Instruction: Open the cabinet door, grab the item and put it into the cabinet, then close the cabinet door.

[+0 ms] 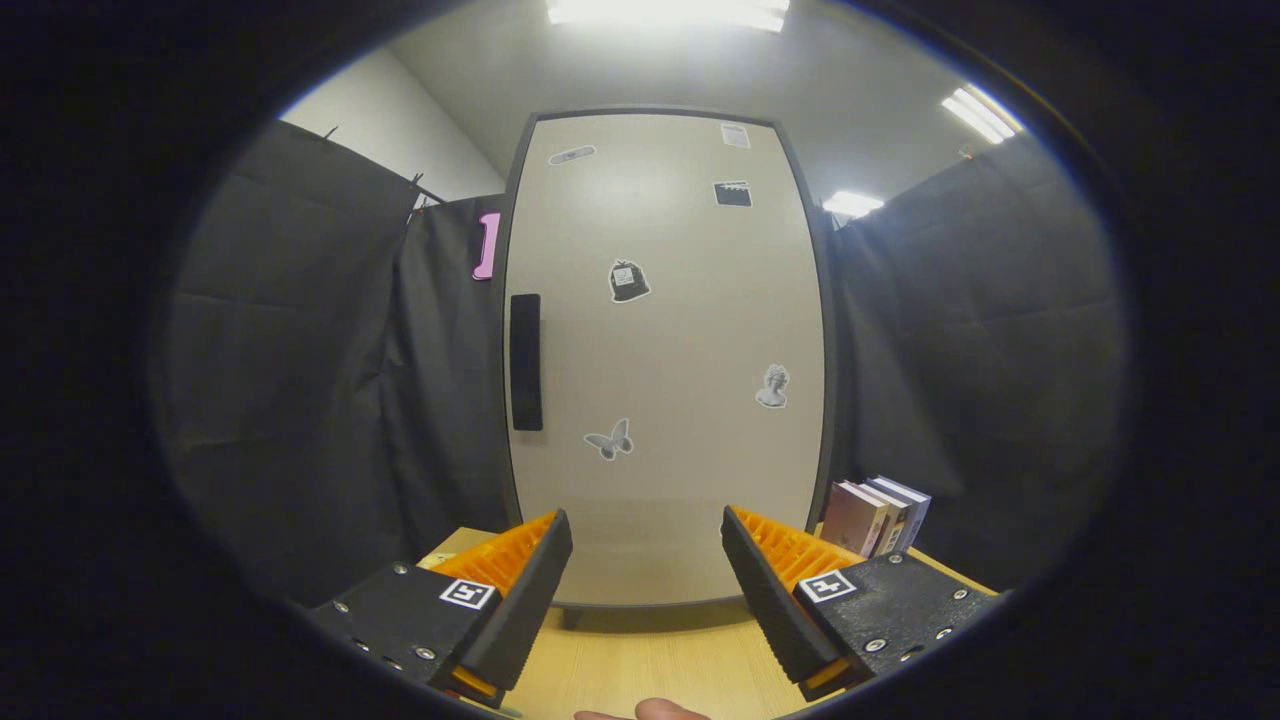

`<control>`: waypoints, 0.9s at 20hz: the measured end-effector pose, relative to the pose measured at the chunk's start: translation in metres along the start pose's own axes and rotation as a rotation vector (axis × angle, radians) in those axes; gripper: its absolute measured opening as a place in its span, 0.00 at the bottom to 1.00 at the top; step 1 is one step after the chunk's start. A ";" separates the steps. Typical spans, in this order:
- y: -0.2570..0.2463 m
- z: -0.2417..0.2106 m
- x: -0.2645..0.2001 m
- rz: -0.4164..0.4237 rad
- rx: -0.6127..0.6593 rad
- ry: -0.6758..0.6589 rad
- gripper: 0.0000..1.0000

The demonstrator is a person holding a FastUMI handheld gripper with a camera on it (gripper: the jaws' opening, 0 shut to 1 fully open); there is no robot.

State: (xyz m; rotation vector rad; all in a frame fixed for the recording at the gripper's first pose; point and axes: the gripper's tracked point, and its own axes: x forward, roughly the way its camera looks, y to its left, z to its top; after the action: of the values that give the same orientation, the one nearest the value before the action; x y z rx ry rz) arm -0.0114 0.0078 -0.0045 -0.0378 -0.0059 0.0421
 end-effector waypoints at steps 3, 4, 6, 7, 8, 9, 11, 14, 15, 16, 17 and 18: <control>-0.001 0.000 -0.006 -0.005 0.011 0.001 0.94; -0.002 0.001 -0.006 -0.005 0.012 -0.003 0.94; -0.004 0.000 -0.008 -0.008 0.014 -0.010 0.94; -0.005 -0.001 -0.006 -0.013 0.013 -0.007 0.94; -0.008 -0.003 -0.005 -0.022 0.009 -0.004 0.94; -0.011 -0.004 -0.004 -0.031 0.008 -0.002 0.94; -0.011 -0.005 0.000 -0.029 0.025 0.001 0.94; -0.011 -0.002 0.006 -0.017 0.048 -0.002 0.94; -0.013 0.000 0.008 -0.020 0.041 -0.007 0.94; -0.013 0.002 0.011 -0.022 0.032 -0.011 0.94; -0.012 0.004 0.014 -0.020 0.027 -0.013 0.94; -0.011 0.006 0.017 -0.017 0.027 -0.015 0.94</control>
State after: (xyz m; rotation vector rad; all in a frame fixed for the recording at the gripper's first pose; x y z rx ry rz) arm 0.0059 -0.0024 0.0016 -0.0102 -0.0206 0.0256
